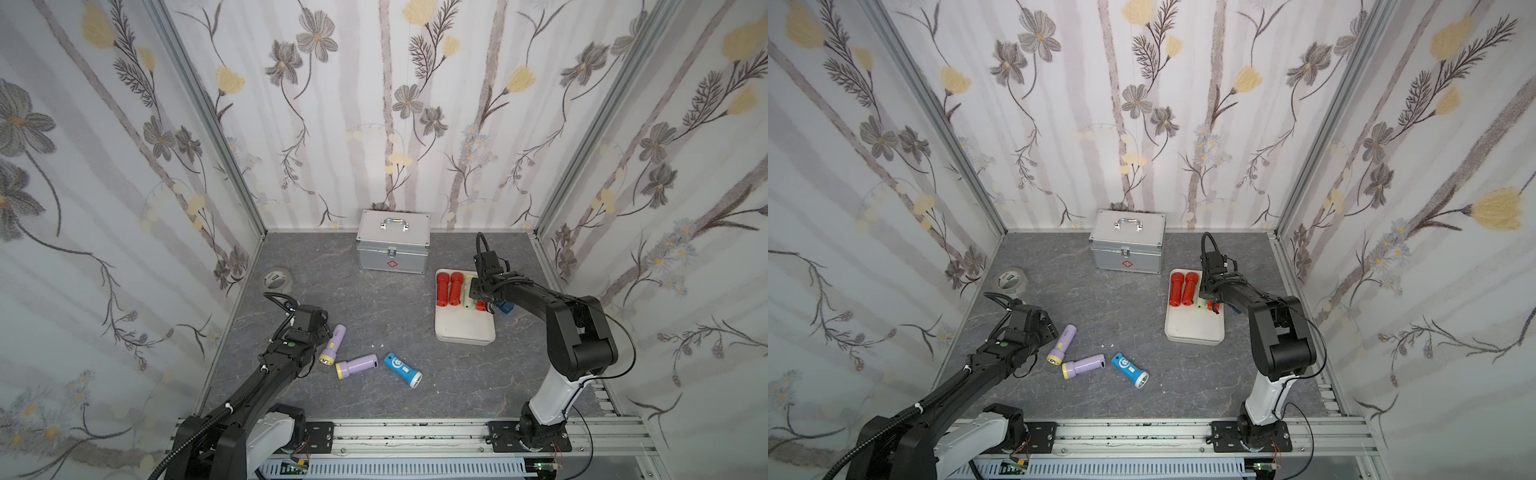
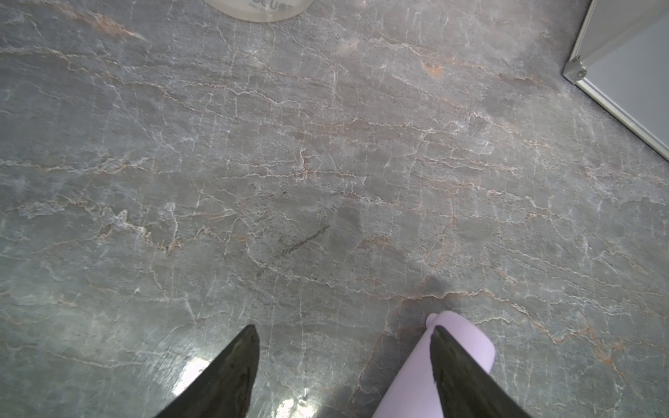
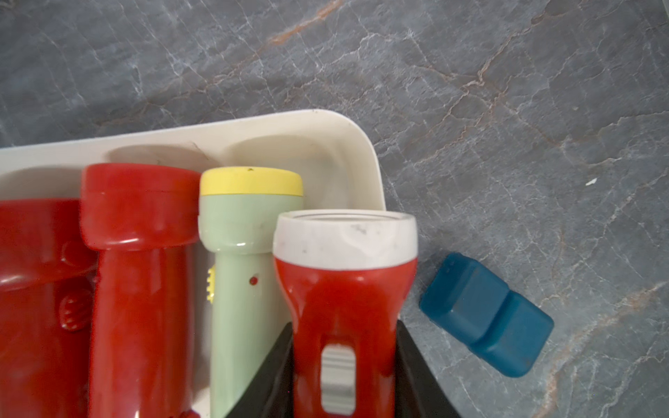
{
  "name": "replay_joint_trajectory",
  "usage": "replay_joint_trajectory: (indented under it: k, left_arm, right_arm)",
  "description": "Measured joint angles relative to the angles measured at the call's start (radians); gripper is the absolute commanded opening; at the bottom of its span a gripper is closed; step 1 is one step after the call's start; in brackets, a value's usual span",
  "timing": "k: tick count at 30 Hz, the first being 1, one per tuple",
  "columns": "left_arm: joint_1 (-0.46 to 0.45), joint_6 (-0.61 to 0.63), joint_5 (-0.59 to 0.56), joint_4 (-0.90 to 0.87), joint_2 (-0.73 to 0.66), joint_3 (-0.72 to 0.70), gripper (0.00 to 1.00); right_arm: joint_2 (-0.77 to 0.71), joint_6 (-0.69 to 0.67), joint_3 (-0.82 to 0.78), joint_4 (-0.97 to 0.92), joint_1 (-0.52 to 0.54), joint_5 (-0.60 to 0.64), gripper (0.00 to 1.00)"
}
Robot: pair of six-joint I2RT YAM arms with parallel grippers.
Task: Put the flashlights into the storage boxes
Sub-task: Place the flashlight at the storage box.
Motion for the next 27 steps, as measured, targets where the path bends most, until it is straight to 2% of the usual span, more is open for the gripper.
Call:
replay_joint_trajectory:
  k: [11,22,27]
  left_arm:
    - [0.0,0.0,0.0,0.0,0.0,0.0,0.76]
    - [0.001,0.0,0.0,0.0,0.0,0.0,0.76]
    - [0.001,0.0,0.0,0.0,0.0,0.0,0.76]
  right_arm:
    - [0.048,-0.026,0.042,-0.008,0.018,0.016,0.38]
    - [0.059,-0.079,0.054,-0.01,0.021,0.031,0.47]
    - [0.044,-0.094,0.055,-0.016,0.021,0.043,0.48]
